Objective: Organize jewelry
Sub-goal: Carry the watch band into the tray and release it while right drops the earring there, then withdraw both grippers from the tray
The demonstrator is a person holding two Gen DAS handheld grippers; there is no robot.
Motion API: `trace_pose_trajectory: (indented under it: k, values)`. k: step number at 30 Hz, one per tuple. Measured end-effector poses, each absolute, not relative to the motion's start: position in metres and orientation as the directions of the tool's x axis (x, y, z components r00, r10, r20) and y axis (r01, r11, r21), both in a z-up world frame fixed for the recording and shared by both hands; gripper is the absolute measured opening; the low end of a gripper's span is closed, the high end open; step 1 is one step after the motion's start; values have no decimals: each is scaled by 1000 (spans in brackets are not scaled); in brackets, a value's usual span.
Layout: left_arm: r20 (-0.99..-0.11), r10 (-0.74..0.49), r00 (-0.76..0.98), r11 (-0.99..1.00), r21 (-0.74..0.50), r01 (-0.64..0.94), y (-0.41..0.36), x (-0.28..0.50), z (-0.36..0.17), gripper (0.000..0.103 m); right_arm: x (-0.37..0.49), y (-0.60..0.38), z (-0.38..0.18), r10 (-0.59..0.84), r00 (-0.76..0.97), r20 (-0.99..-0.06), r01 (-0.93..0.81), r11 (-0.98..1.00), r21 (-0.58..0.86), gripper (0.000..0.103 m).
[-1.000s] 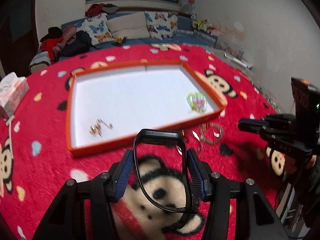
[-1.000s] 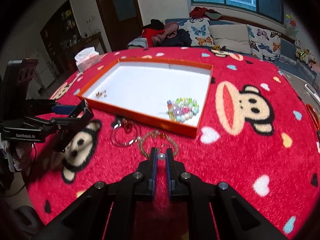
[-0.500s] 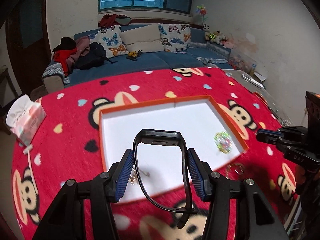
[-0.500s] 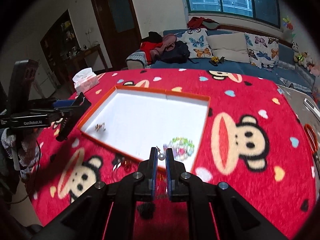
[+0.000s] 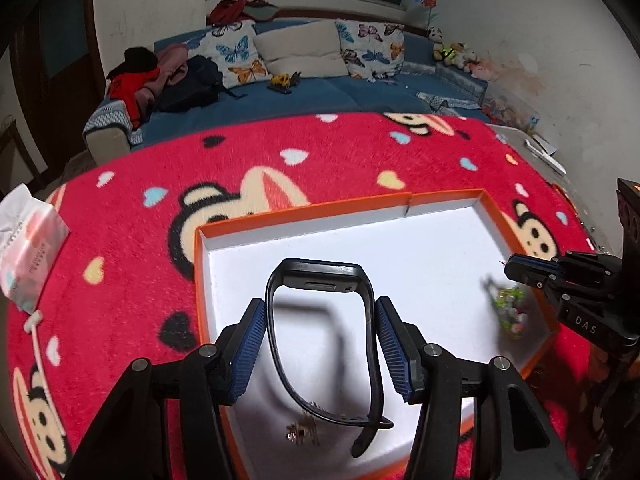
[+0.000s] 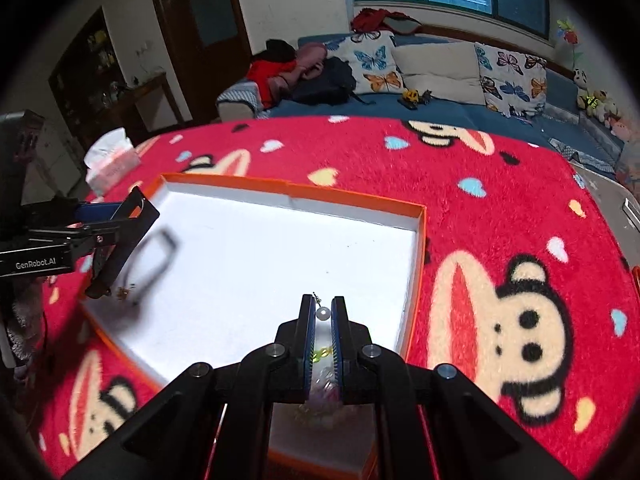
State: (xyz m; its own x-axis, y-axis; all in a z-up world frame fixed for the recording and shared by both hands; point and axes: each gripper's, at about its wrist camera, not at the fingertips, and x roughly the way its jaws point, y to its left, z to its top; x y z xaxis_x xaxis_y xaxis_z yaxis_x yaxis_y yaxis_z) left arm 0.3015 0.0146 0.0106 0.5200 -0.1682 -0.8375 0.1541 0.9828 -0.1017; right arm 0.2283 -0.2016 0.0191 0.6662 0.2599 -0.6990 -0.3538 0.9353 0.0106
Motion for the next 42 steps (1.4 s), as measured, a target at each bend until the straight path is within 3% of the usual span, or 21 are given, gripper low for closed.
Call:
trace_pose_trajectory:
  k: [17, 20, 24, 34, 42]
  values:
    - [-859, -148, 490, 987, -101, 122, 14, 313, -17, 67, 236, -194, 7, 228, 642, -732, -360, 933, -25, 10]
    - [-852, -145, 503, 988, -96, 122, 14, 311, -11, 69, 237, -194, 8, 223, 644, -732, -361, 932, -34, 12]
    - [-842, -141, 521, 988, -87, 127, 13, 306, 1, 71, 236, -194, 13, 225, 655, -722, -356, 934, -33, 24]
    - [-811, -175, 558, 983, -108, 151, 9, 259, 39, 71, 201, -201, 42, 222, 702, -677, -360, 930, -68, 24]
    - [-784, -208, 585, 973, -105, 205, -9, 193, 61, 79, 154, -209, 37, 235, 699, -675, -382, 921, -75, 24]
